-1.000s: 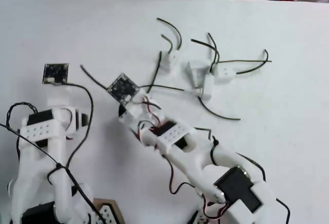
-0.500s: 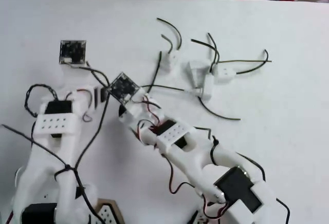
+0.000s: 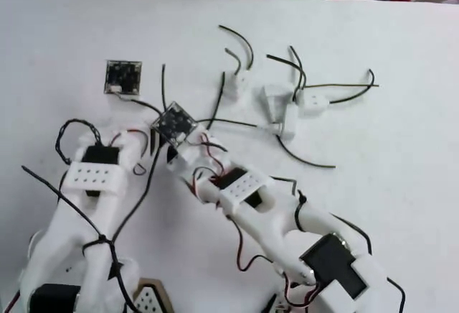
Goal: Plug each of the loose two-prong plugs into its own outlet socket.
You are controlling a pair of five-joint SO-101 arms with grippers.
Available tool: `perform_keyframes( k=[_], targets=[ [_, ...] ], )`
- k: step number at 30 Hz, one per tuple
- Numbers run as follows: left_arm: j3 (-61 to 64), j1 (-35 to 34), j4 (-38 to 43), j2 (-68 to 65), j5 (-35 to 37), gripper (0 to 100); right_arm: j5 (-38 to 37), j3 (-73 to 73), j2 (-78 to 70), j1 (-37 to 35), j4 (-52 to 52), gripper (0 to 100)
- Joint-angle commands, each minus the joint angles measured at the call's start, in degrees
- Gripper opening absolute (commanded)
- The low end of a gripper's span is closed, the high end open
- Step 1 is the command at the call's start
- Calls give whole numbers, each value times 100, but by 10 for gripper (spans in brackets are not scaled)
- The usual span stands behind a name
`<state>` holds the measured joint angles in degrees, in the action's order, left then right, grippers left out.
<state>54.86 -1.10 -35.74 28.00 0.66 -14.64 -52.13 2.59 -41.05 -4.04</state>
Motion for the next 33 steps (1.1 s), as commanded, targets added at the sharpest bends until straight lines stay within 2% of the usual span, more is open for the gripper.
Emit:
perform_keyframes(
  k=[1, 17, 23, 26, 29, 33],
  targets=[
    [-44, 356, -273, 251, 0, 237, -62, 18, -84, 136, -127, 18],
    [-18, 330, -413, 215, -26, 237, -62, 62, -84, 145, -374, 19],
    [-44, -514, -176, 215, 9, 237, -53, 114, -84, 145, -374, 23],
    [-44, -936, -114, 215, 26, 234, 369, 264, -84, 154, -462, 77],
    [-44, -1174, -114, 207, 325, 234, 624, 527, -84, 198, -971, 132],
    [-53, -1358, -114, 242, 422, 234, 782, 782, -84, 198, -1358, 118]
  ],
)
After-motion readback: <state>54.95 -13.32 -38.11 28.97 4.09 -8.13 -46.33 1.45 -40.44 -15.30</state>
